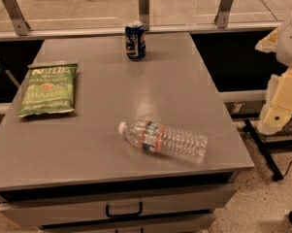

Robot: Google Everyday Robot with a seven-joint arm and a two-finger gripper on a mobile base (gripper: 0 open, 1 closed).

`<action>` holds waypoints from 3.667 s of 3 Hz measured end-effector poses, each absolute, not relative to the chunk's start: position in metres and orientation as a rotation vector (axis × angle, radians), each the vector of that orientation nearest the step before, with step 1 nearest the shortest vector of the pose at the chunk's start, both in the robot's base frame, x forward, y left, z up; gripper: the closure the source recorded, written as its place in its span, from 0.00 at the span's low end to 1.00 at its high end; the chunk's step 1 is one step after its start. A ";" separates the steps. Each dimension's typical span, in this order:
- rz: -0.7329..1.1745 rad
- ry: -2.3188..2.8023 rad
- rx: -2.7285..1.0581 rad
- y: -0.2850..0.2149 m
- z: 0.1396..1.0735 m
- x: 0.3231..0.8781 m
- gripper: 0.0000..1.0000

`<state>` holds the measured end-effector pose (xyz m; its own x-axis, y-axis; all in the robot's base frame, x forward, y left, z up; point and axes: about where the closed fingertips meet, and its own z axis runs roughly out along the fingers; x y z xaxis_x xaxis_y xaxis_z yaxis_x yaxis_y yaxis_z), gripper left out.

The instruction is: Knock pepsi can over

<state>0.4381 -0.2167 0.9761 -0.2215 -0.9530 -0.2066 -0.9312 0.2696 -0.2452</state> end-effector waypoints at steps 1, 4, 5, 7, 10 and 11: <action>-0.098 2.232 -1.725 -0.217 0.976 0.438 0.00; -0.120 1.997 -1.759 -0.170 0.961 0.535 0.00; -0.142 1.838 -1.768 -0.122 0.977 0.600 0.00; -0.121 1.863 -1.696 -0.127 0.975 0.609 0.00; 0.137 1.801 -1.390 -0.092 0.936 0.759 0.00; 0.308 1.765 -1.338 -0.044 0.922 0.788 0.00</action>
Offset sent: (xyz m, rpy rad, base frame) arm 0.0028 -0.0005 -0.0015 0.0401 -0.0108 0.0124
